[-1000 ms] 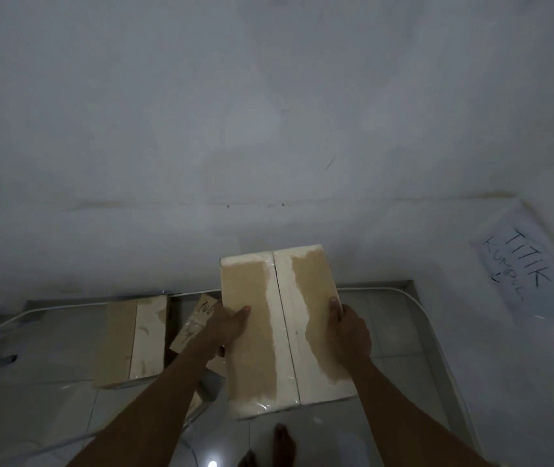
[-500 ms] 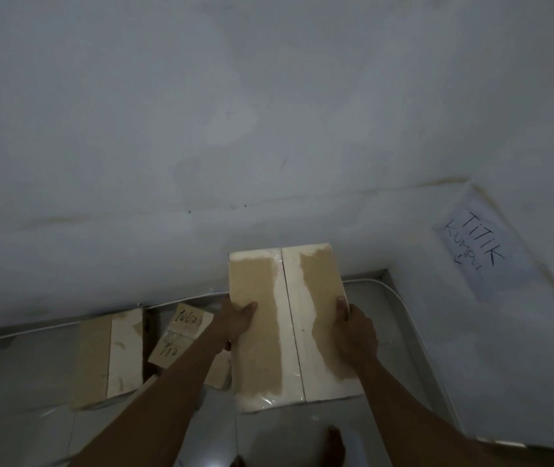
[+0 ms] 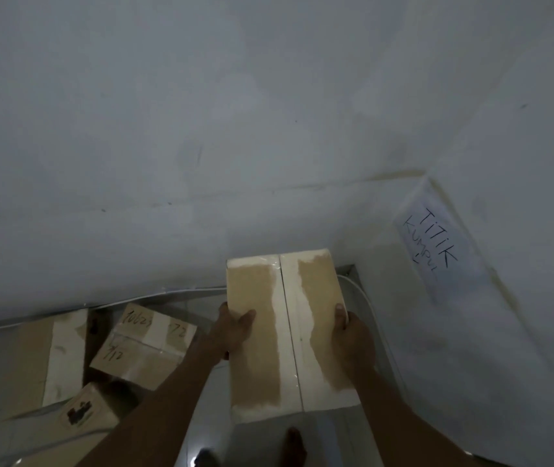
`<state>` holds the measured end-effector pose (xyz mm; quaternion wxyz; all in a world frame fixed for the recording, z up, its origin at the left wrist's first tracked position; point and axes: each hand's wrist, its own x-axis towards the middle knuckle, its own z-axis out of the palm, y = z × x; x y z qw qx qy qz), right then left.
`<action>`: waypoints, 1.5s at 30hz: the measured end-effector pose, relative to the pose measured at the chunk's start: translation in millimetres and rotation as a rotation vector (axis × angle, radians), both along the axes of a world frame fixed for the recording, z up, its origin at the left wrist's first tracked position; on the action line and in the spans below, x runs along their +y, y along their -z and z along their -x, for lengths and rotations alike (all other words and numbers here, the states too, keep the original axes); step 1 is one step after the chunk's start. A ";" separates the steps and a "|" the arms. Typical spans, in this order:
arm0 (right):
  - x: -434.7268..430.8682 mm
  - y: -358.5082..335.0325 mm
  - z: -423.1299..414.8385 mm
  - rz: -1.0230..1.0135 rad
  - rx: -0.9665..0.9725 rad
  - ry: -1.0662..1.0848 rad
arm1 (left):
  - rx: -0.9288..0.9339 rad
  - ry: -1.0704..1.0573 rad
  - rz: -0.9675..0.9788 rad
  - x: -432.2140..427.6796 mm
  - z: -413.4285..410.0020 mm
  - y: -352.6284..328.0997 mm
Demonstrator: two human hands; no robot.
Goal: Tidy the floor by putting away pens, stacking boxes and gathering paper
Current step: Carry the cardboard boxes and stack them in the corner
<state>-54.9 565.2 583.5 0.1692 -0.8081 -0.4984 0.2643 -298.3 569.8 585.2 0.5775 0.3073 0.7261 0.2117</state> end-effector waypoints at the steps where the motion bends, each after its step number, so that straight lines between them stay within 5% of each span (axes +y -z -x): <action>1: 3.9 4.7 -8.1 0.003 0.000 0.002 | 0.010 -0.003 0.011 2.8 -10.3 0.3; 17: 41.7 125.7 -89.5 0.118 0.013 0.022 | -0.032 0.055 0.033 47.0 -91.2 107.2; 45: 95.4 454.3 -201.3 0.328 0.376 0.056 | -0.034 -0.090 0.154 93.1 -218.8 447.5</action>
